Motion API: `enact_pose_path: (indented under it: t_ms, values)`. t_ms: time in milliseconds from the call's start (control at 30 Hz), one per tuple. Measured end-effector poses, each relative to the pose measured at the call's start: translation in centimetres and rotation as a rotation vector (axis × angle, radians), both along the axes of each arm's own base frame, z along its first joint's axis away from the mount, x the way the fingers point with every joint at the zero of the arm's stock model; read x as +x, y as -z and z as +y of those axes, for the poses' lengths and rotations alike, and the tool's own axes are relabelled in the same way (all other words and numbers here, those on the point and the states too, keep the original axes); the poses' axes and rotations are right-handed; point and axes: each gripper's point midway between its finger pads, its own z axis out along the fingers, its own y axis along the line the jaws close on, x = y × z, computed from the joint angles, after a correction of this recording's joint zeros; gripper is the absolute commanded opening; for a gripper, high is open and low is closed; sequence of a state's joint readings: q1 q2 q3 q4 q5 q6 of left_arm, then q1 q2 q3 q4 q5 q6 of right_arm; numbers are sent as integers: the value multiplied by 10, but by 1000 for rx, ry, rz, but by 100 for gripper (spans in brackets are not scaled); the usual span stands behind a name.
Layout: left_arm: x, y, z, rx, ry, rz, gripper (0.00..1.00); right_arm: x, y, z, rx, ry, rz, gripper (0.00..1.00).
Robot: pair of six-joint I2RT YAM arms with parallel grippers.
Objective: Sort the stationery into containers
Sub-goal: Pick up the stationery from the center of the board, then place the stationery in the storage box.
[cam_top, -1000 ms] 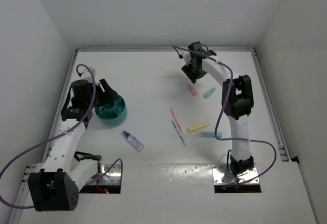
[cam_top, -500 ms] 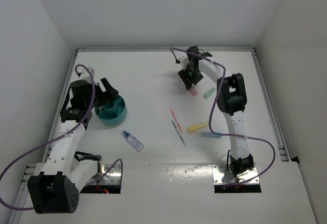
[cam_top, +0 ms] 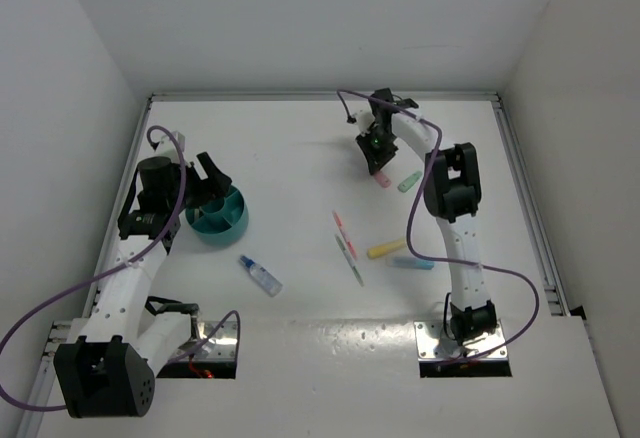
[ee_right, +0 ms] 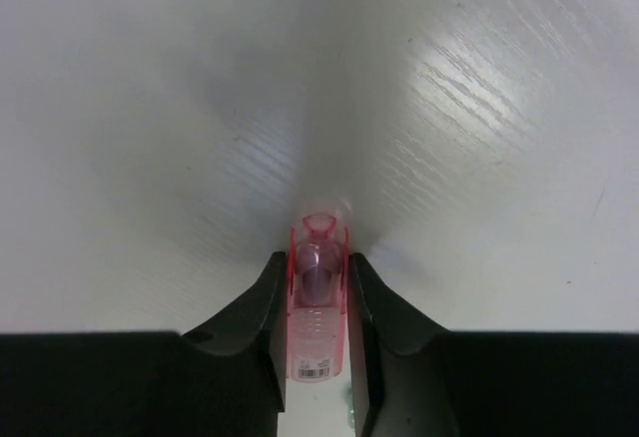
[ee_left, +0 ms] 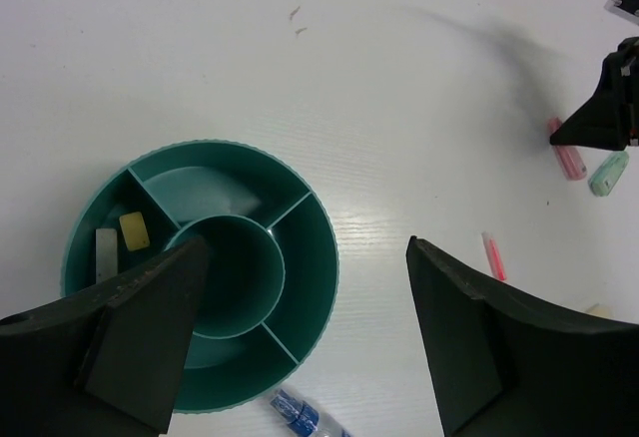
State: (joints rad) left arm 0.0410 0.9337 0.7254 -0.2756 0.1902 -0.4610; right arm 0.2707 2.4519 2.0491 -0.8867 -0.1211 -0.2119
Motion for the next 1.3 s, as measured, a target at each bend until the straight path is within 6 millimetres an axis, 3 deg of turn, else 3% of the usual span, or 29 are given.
enact_pose_path:
  t_ms: [200,267,333,500,567,667,767,867,1067,1300]
  values:
    - [0,0,1,2,-4,0,86,-15,-3,18,137,-89,70,0]
    - [0,0,1,4,-6,0,86,-33,-9,37,261,-208,100,0]
    - [0,0,2,8,-11,0,86,-59,-28,65,424,-336,106,0]
    - [0,-3,8,25,-37,-14,86,-127,-114,146,754,-653,-104,0]
    - [-1,-9,11,33,-52,-33,86,-133,-162,193,845,-791,-216,0]
    - [-2,-15,14,40,-70,-57,86,-125,-205,255,911,-885,-371,0]
    - [-4,-22,20,49,-96,-79,86,-114,-213,300,941,-866,-408,0]
    - [-7,-33,30,65,-147,-120,86,-98,-196,329,947,-774,-384,0]
    - [-19,-67,46,79,-244,-248,86,-73,-162,354,982,-601,-332,0]
    - [-25,-80,55,86,-300,-306,86,-66,-181,374,1148,-546,-338,0]
